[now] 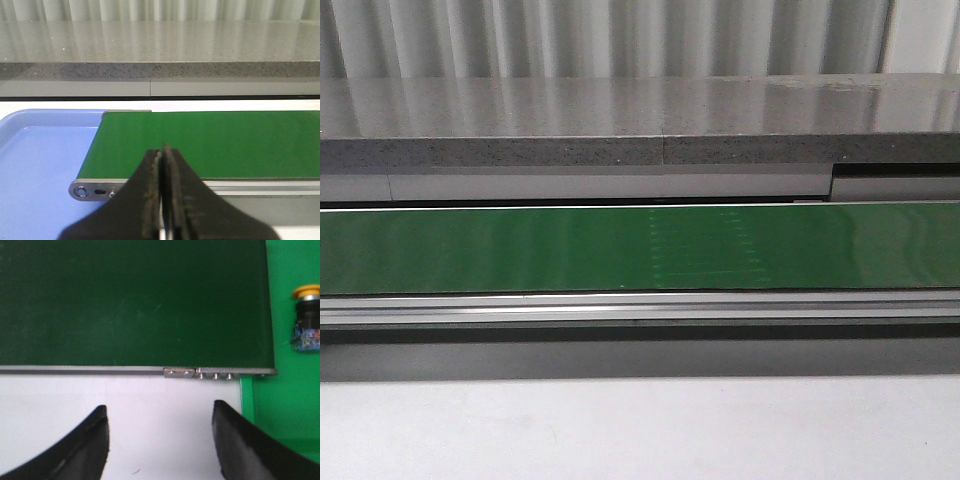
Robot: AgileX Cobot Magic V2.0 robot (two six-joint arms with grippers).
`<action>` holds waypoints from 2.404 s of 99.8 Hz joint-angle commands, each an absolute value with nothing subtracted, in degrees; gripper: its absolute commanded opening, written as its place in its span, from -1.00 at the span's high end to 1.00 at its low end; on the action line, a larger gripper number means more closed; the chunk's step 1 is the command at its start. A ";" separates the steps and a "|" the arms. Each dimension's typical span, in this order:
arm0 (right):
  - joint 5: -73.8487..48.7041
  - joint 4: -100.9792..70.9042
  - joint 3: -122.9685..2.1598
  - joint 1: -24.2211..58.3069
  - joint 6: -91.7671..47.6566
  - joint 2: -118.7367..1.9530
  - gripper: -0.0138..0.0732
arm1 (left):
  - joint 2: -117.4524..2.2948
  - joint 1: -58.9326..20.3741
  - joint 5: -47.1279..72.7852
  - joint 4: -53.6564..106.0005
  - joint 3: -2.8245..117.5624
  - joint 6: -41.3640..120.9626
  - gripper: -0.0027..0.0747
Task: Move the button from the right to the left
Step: 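Close the right gripper around the yellow-capped button's black body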
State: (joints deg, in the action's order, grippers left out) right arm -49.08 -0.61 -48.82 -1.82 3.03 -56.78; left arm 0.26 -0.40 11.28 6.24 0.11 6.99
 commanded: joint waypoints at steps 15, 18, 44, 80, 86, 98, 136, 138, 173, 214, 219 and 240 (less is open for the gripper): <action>-48.36 0.00 -58.84 -5.60 3.51 -64.48 -0.52 | 2.22 -0.36 6.97 6.58 -1.34 6.58 0.98; -48.68 0.00 -59.85 -6.98 3.59 -65.57 -0.52 | 2.22 -0.36 6.97 6.58 -1.34 6.58 0.98; -50.68 0.00 -67.54 -20.46 5.70 -76.96 -0.52 | 2.22 -0.36 6.97 6.58 -1.34 6.58 0.98; -52.53 0.00 -72.13 -30.11 7.52 -94.01 -0.52 | 2.22 -0.36 6.97 6.58 -1.34 6.58 0.98; -52.21 0.00 -72.60 -30.11 6.21 -95.85 -0.52 | 2.22 -0.36 6.97 6.58 -1.34 6.58 0.98; -50.48 0.00 -72.68 -29.76 1.89 -98.86 -0.52 | 2.22 -0.36 6.97 6.58 -1.34 6.58 0.98; -44.21 0.61 -72.68 -29.83 -7.40 -104.16 -0.52 | 2.22 -0.36 6.97 6.58 -1.34 6.58 0.98; -43.96 0.66 -72.68 -29.83 -7.46 -104.44 -0.52 | 2.22 -0.36 6.97 6.58 -1.34 6.58 0.98; -41.81 2.03 -72.70 -29.83 -7.54 -106.19 0.04 | 2.22 -0.36 6.97 6.58 -1.34 6.58 0.98; -41.51 -2.36 -72.70 -29.65 -7.54 -99.13 0.47 | 2.22 -0.36 6.97 6.58 -1.34 6.58 0.98; -41.73 -3.76 -72.70 -29.31 -7.54 -97.16 0.47 | 2.22 -0.36 6.97 6.58 -1.34 6.58 0.98; -45.04 -5.48 -72.51 -23.93 -7.54 -89.72 0.47 | 2.22 -0.36 6.97 6.58 -1.34 6.58 0.98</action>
State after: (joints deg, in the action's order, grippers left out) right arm -44.46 -4.43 -71.02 -26.19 -6.93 -94.49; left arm 0.26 -0.40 11.28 6.24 0.11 6.99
